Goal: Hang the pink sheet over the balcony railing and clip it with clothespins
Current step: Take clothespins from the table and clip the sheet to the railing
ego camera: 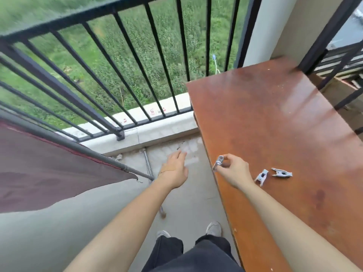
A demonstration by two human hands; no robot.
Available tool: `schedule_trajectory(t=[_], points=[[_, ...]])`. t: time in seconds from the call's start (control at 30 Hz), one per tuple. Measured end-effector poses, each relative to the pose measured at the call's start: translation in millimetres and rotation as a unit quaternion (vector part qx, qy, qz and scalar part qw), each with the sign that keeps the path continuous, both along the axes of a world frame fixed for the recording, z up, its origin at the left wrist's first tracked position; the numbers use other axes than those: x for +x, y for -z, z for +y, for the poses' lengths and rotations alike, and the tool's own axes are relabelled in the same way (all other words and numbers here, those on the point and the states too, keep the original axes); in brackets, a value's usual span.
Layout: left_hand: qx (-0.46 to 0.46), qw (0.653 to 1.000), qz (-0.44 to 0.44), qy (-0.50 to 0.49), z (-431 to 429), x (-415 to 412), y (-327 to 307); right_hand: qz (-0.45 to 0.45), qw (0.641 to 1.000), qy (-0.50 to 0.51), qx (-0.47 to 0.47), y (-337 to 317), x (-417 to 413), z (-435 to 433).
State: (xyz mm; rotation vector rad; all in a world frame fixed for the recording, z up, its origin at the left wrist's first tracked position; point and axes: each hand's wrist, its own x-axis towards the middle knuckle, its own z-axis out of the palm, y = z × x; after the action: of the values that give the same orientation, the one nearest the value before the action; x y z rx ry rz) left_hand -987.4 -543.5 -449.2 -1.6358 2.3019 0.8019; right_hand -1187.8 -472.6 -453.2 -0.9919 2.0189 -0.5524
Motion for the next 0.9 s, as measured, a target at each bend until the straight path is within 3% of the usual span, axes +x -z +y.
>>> schedule_trajectory(t=[0.1,0.17,0.3,0.4,0.53,0.6,0.73,0.9], points=[[-0.066,0.989,0.018,-0.134,-15,49,-35,-0.031,0.997,-0.054,-0.044,-38,38,-54],[-0.123,0.963,0.031,-0.237,-24,88,-59,-0.042,0.993,-0.087,-0.072,-68,72,-88],[-0.226,0.879,0.082,-0.413,-39,169,-98,-0.088,0.981,-0.144,-0.098,-102,148,-151],[-0.249,0.826,0.080,-0.500,-47,224,-120,-0.168,0.964,-0.177,-0.101,-119,207,-181],[-0.302,0.788,0.081,-0.530,-64,280,-132,-0.253,0.939,-0.214,-0.093,-140,271,-201],[-0.321,0.777,0.091,-0.535,-74,298,-134,-0.253,0.934,-0.239,-0.081,-149,296,-209],[-0.358,0.805,0.084,-0.466,-88,322,-129,-0.310,0.933,-0.181,-0.030,-152,340,-229],[-0.420,0.822,0.089,-0.375,-100,332,-124,-0.478,0.867,-0.138,0.012,-157,376,-248]])
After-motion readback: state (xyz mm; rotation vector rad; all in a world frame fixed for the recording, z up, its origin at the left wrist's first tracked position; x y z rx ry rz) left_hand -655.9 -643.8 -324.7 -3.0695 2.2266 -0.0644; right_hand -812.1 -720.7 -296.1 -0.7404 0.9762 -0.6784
